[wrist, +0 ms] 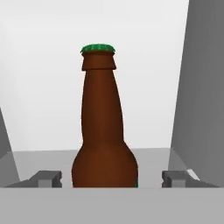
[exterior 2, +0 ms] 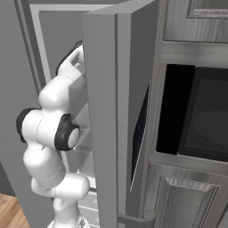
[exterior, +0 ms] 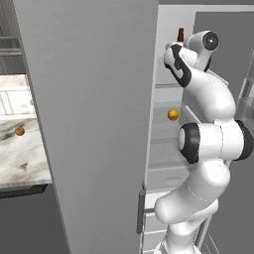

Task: Place the beer on the top shelf of the fridge to keep it out of children's reach, and place the lemon and apple on lower shelves for easy access.

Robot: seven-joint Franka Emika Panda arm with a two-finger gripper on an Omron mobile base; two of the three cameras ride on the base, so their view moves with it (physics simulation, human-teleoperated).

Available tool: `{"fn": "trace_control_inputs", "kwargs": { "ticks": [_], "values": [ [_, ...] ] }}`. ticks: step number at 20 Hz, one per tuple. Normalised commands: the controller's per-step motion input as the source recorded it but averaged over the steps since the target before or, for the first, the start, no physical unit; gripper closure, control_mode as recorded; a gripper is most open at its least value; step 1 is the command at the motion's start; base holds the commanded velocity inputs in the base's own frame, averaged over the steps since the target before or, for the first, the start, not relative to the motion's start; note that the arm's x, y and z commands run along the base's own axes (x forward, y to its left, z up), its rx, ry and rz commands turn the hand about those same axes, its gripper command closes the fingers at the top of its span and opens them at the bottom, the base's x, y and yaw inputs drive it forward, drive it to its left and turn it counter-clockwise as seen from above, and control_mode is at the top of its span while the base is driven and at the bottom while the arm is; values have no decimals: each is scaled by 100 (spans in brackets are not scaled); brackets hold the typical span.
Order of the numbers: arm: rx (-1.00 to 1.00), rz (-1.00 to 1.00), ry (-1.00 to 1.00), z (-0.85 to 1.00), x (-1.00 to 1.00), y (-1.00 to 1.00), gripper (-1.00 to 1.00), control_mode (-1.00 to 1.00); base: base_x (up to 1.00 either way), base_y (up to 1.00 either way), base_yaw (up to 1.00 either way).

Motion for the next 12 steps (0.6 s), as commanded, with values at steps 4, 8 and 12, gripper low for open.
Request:
{"fn": "trace_control_inputs", "kwargs": {
  "ticks": [4, 8, 12],
  "values": [
    [0, 0, 0, 0, -1, 0, -100, -100, 0, 0, 0],
    [-4, 0, 0, -3, -28, 1, -100, -100, 0, 0, 0],
    [-9, 0, 0, -14, -67, 15, -100, -100, 0, 0, 0]
  ]
}}
